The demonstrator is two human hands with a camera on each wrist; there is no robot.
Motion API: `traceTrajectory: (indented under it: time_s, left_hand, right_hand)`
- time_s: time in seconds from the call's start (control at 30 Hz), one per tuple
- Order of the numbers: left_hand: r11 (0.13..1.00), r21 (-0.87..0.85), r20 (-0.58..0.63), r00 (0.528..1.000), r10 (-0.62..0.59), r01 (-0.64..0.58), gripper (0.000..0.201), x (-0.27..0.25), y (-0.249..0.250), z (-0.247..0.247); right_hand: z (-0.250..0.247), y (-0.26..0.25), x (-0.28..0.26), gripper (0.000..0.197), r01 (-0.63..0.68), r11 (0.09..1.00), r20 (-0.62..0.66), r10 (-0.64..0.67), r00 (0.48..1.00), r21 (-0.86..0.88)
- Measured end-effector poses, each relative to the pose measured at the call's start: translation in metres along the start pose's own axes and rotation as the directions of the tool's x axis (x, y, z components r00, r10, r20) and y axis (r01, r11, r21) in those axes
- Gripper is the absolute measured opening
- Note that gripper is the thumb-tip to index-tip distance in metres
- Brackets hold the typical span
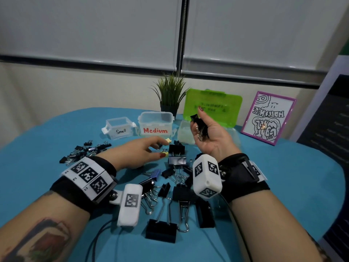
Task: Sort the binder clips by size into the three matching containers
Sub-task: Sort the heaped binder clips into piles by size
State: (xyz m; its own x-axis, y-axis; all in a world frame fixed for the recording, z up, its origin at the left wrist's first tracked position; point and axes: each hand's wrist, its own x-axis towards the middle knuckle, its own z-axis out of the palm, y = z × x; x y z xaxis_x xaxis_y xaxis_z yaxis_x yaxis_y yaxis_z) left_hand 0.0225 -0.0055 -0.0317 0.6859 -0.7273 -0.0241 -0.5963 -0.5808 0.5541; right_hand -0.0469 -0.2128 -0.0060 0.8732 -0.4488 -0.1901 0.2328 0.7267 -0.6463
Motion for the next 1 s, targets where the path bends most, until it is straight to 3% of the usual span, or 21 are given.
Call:
traceTrajectory:
  time_s: [0.1, 0.2, 0.3, 0.33, 0.4, 0.43, 0.5, 0.6, 0.7, 0.77, 1.0]
  left_hand:
    - [0.999, -0.001, 0.124, 0.992, 0.036, -0.036, 0.050, -0.005, 0.005, 0.000]
    - [0.998, -0.015, 0.163, 0.984, 0.068, -0.067, 0.059, -0.007, 0.006, -0.001]
    - [0.997, 0.001, 0.170, 0.982, 0.081, -0.082, 0.065, -0.006, 0.008, 0.000]
    - [0.997, 0.004, 0.162, 0.984, 0.079, -0.081, 0.065, -0.005, 0.008, 0.002]
    - [0.997, -0.008, 0.129, 0.988, 0.084, -0.083, 0.063, -0.004, 0.008, 0.003]
    - [0.996, -0.023, 0.113, 0.990, 0.084, -0.081, 0.062, -0.003, 0.007, 0.003]
    - [0.996, -0.050, 0.085, 0.993, 0.080, -0.076, 0.057, -0.003, 0.006, 0.003]
    - [0.994, -0.092, 0.061, 0.996, 0.067, -0.062, 0.049, -0.002, 0.005, 0.003]
    - [0.991, -0.121, 0.067, 0.996, 0.063, -0.054, 0.046, -0.001, 0.006, 0.004]
    - [0.988, -0.145, 0.078, 0.995, 0.065, -0.053, 0.047, 0.000, 0.006, 0.005]
    - [0.989, -0.144, 0.073, 0.996, 0.041, -0.030, 0.048, 0.002, 0.004, 0.005]
  right_hand:
    - [-0.006, -0.003, 0.004, 0.036, 0.032, 0.999, -0.057, -0.033, 0.998, -0.019]
    - [-0.008, -0.001, 0.007, 0.033, 0.035, 0.996, -0.092, -0.042, 0.995, -0.076]
    - [-0.008, -0.004, 0.004, 0.016, -0.037, 0.943, -0.040, 0.025, 0.999, -0.331]
    - [-0.010, -0.005, 0.001, 0.012, -0.044, 0.851, -0.009, 0.046, 0.999, -0.524]
    - [-0.013, -0.006, -0.004, 0.014, -0.007, 0.511, 0.023, 0.051, 0.998, -0.860]
    - [-0.013, -0.005, -0.006, 0.020, 0.009, 0.352, 0.026, 0.045, 0.999, -0.936]
    - [-0.010, -0.002, -0.010, 0.030, 0.021, 0.136, 0.028, 0.053, 0.998, -0.991]
    - [-0.005, 0.003, -0.011, 0.039, 0.036, -0.057, 0.032, 0.079, 0.996, -0.998]
    - [-0.004, 0.008, -0.010, 0.044, 0.047, -0.089, 0.040, 0.084, 0.996, -0.995]
    - [-0.003, 0.013, -0.011, 0.046, 0.064, -0.058, 0.057, 0.120, 0.991, -0.996]
    - [0.001, 0.029, -0.017, 0.035, 0.118, 0.215, 0.174, 0.266, 0.948, -0.970]
